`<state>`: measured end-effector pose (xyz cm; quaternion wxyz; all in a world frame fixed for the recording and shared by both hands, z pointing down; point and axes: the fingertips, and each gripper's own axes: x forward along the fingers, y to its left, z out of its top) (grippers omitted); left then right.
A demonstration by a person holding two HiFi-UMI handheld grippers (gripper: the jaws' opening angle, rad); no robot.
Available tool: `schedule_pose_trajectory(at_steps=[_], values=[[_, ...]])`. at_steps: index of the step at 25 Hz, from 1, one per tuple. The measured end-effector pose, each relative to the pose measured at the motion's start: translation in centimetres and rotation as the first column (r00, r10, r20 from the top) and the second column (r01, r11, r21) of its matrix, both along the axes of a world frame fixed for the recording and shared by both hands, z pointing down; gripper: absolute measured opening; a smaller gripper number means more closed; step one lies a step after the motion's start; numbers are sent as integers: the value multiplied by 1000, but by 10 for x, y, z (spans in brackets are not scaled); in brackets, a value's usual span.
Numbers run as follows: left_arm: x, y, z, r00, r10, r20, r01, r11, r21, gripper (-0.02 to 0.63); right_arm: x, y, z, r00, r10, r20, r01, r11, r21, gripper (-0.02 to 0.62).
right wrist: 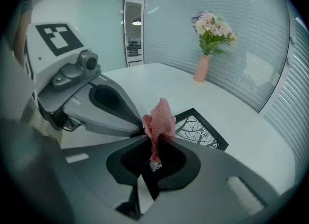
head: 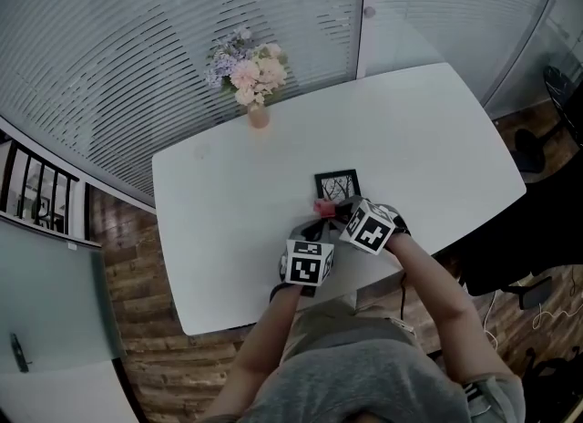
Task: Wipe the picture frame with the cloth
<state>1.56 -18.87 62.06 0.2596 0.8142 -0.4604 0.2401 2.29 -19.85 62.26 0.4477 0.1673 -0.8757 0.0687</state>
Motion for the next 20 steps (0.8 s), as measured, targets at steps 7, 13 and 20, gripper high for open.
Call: schedule_pose_trajectory(at_steps=[7,13,20], values=[[0,0,0,1000,-14,12,14,1000,8,3,1,10,-1,999,-52,-10,52,998,-34,41],[-1,0,0,1000,-22,14,22,1000,10,3,0,11,-1,998,-62,-11,62,998,-20,41],[1,1,0,1000,-21,11,21,1000,8,3,2,11,-6,997,-73,-7,73,997,11,43]])
